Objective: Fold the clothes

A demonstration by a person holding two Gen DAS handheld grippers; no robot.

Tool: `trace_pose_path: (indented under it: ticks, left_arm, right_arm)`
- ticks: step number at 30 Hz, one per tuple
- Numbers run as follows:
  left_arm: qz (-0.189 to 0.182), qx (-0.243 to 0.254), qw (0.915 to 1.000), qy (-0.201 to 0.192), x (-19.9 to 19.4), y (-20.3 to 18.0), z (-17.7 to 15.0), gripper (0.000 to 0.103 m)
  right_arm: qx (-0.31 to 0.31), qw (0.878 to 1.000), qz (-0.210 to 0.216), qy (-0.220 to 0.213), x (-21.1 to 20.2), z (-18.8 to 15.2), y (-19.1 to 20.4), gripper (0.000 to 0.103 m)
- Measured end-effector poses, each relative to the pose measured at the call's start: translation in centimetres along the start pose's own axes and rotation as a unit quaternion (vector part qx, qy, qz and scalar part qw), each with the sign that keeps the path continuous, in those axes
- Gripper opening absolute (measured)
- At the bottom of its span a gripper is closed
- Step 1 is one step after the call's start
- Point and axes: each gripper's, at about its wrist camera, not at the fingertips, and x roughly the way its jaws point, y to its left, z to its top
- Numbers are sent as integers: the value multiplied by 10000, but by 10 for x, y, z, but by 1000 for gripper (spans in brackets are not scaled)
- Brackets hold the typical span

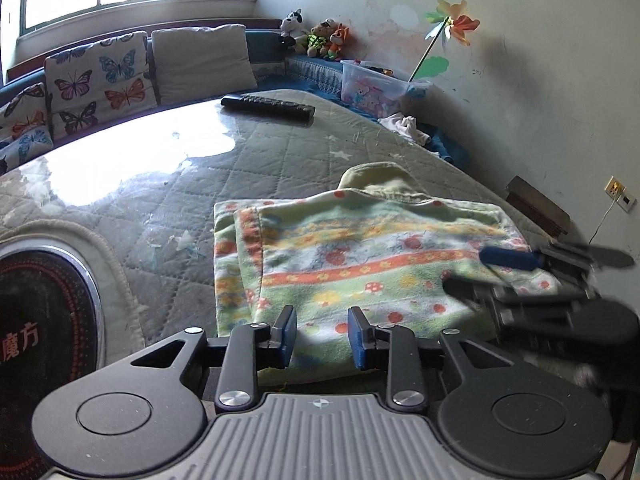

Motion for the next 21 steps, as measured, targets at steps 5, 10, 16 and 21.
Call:
trace_pose_path:
  ticks: [5,10,16,21]
  left_arm:
    - [40,-20,10000,-28,-2,2,-1,31]
    - [81,-124,9999,-33,-5,7,-5,31]
    - [166,-213,9996,-48,-17,12,-12,48]
    - [214,-299,9993,-46,-24,16,-20,61]
  right_arm:
    - [15,9997,88,-212,-16,2,6,55]
    - [122,9992,335,-180,-16,-2,12,55]
    - [98,9993,365,-65,-12,-13,21,56]
    - [180,9992,313,-196,-21,-13,26,70]
